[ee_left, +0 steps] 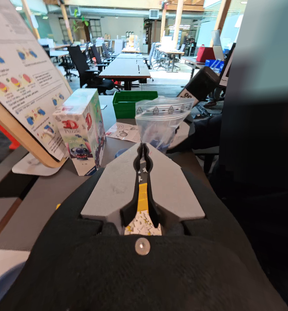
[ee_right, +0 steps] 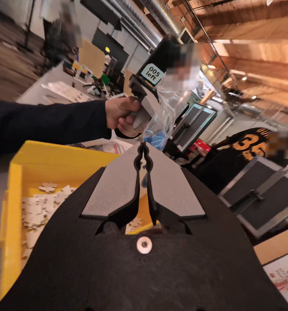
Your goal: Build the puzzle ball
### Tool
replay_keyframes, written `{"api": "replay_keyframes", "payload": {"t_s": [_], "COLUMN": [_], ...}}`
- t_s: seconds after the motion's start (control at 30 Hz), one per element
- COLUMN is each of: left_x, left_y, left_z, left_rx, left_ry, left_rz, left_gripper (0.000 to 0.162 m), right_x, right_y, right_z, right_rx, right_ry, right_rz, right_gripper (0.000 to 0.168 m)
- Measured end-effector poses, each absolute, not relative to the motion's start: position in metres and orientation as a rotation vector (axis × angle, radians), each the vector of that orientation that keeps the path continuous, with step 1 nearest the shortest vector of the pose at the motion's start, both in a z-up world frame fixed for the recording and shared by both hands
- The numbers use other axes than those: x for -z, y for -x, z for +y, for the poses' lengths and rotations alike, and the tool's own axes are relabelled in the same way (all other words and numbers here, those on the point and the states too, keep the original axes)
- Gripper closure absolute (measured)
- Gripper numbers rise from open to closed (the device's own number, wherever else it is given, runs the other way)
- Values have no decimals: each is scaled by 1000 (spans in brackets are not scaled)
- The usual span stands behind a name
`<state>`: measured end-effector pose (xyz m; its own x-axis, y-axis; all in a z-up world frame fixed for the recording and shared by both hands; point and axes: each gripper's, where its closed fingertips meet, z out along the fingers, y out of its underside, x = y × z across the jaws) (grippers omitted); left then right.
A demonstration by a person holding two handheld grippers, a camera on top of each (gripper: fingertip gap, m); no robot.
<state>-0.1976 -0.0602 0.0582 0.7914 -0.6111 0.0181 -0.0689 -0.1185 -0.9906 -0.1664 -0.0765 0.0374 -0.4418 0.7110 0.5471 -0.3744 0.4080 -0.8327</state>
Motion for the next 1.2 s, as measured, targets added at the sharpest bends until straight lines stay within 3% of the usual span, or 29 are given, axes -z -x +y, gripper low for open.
{"api": "replay_keyframes", "payload": {"t_s": [0.27, 0.53, 0.77, 0.93, 1.2], "left_x": [-43, -13, 9, 16, 11], "left_y": [173, 204, 205, 194, 184], "left_z": [-86, -92, -106, -111, -123], "left_rx": [318, 286, 254, 268, 234], "left_ry": [1448, 1687, 1846, 1797, 1693], "left_rz": [903, 838, 868, 985, 1091], "left_gripper": [162, 162, 150, 162, 162], "right_x": [-4, 18, 29, 43, 42], "right_y": [170, 179, 185, 180, 164], "right_z": [-114, -106, -99, -114, -133], "right_rx": [-680, -385, -245, -183, -87], "right_ry": [42, -70, -119, -207, -337], "right_rz": [-1472, -1463, -1444, -1465, -1406], "right_gripper": [168, 168, 168, 168, 168]}}
